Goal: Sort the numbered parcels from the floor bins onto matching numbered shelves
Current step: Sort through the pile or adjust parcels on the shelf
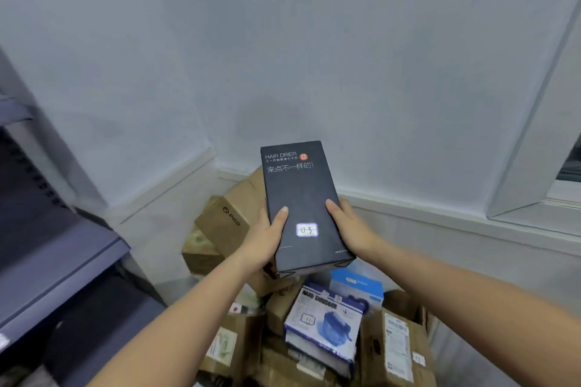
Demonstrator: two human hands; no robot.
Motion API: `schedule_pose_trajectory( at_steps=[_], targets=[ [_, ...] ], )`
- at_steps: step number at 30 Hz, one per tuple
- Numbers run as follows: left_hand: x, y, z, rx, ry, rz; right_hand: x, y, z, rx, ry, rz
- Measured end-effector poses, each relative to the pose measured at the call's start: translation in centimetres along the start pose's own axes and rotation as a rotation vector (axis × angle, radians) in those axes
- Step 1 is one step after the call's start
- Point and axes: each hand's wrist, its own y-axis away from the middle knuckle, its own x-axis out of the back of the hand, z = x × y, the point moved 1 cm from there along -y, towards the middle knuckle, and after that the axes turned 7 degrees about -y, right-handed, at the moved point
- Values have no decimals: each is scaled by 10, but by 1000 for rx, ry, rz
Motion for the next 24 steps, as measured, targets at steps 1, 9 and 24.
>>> schedule_pose_trajectory(
  at_steps=[1,9,24],
  targets=[
    [5,9,3,-3,-10,43,-3,4,-5,19,10,-33],
    [48,92,6,13,-57,301,-48,23,-22,119,-66,-233],
    [144,300,-65,391,-60,808,-245,141,-52,114,-158,-770]
  ],
)
